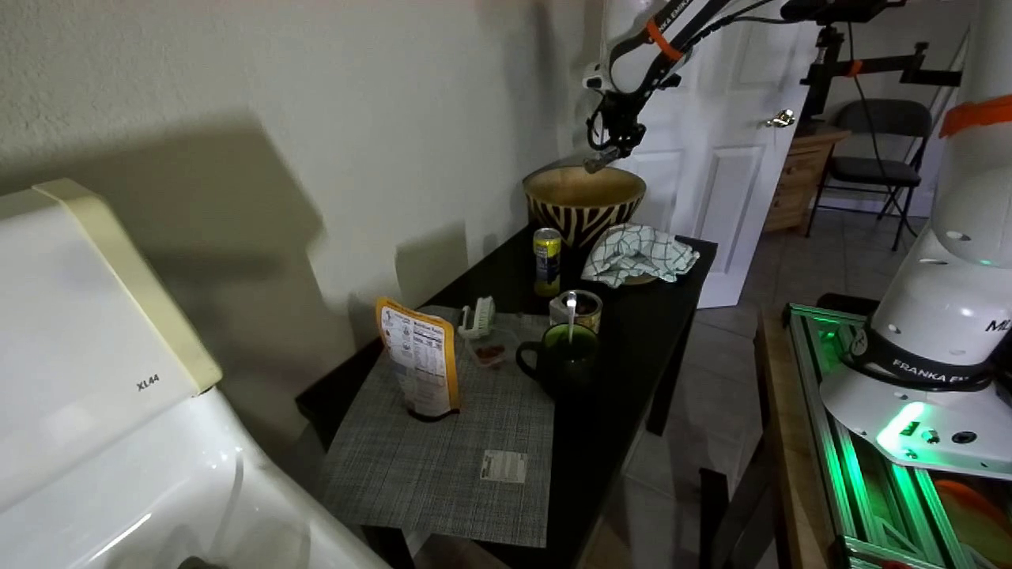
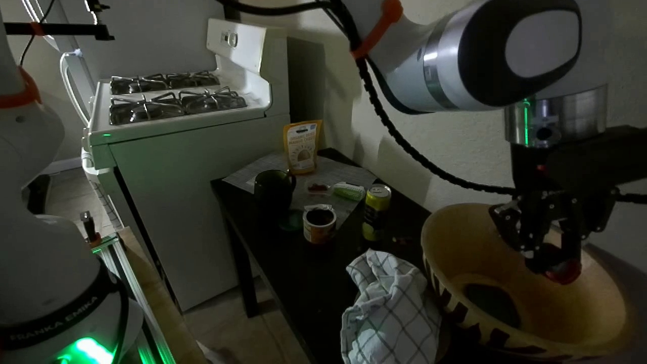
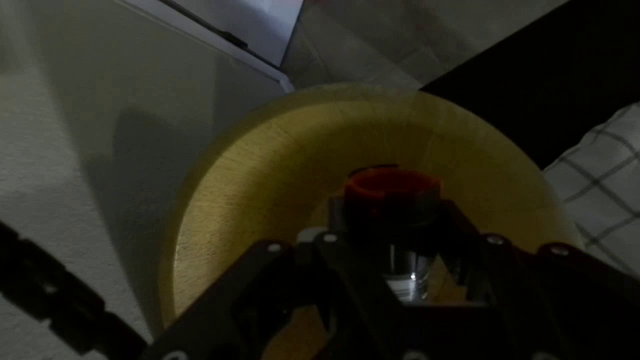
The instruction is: Pick up the clear bottle of pepper from the wooden bowl and place it in the black mug
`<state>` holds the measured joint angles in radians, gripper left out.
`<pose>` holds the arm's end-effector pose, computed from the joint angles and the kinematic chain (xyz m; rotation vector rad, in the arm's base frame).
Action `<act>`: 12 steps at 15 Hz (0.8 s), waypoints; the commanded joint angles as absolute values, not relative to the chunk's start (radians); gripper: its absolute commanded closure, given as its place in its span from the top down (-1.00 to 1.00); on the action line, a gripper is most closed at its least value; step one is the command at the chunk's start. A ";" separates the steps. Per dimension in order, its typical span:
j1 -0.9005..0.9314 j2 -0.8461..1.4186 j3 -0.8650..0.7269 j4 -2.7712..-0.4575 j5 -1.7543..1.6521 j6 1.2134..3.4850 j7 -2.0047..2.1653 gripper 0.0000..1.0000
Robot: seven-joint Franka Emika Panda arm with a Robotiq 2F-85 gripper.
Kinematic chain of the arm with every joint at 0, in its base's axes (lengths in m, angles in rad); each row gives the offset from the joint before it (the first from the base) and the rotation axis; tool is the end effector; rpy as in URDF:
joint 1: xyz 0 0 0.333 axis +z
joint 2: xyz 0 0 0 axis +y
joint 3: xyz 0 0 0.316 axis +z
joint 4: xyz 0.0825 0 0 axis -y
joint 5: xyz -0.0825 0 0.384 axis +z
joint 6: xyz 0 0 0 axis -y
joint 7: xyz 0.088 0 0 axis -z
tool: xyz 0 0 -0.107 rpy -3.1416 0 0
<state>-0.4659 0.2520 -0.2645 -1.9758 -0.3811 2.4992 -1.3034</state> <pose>0.4730 -0.4101 0.3744 2.4802 1.1463 -0.1956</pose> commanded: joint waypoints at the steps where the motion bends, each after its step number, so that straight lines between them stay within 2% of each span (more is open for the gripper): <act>1: -0.344 0.123 -0.325 -2.094 -0.650 2.505 -1.179 -0.57; 7: -0.250 -0.130 -0.250 -2.327 -1.000 2.485 -1.086 -0.57; 10: -0.223 -0.215 -0.241 -2.417 -0.821 2.458 -1.168 -0.57; 11: -0.231 -0.130 -0.241 -2.336 -0.904 2.484 -1.115 -0.07; 12: -0.224 -0.159 -0.240 -2.367 -0.868 2.474 -1.131 -0.07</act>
